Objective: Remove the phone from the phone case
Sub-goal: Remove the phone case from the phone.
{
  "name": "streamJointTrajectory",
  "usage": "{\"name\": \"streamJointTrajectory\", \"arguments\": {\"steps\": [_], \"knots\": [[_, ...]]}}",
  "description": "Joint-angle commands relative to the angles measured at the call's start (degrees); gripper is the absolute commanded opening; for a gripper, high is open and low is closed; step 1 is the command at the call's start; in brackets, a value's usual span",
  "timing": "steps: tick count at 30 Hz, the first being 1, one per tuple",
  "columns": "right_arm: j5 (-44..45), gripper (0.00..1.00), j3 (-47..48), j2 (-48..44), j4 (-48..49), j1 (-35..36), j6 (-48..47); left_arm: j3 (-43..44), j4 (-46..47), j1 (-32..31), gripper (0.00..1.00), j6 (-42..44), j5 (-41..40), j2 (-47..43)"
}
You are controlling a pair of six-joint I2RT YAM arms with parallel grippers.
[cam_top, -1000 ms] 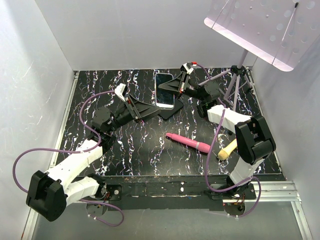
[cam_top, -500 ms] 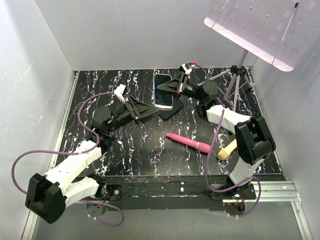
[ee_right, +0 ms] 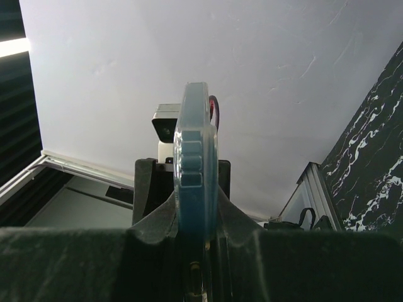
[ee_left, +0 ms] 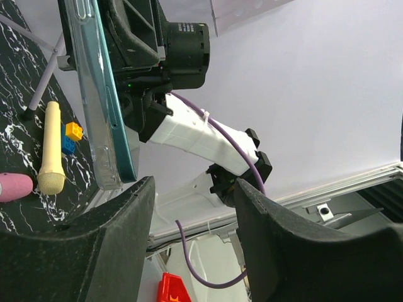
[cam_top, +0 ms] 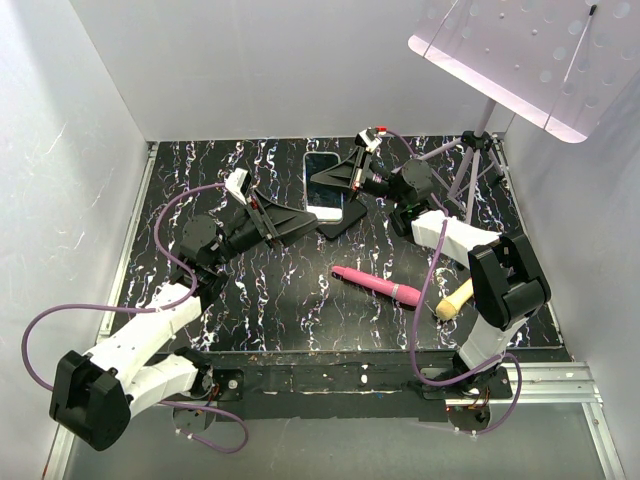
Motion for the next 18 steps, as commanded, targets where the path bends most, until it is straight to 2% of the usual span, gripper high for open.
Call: {"name": "streamJointTrajectory", "arguments": {"steps": [1,12,18], "knots": [[0.7,0.01,2.7,-1.0,4.4,0.1,0.8,1.4,0.2,0.7,0.51,1.4,0.9,-0.1],[0.7,0.01,3.2,-0.2,5.8,0.1,2.0,0.7,-1.1,1.0,0.53,3.1,3.2,0.6],[0.7,0.01,3.4,0.1,6.3,0.2,2.6,0.7,-3.9,2.1,0.54,3.2,0.5,0.2]]}}
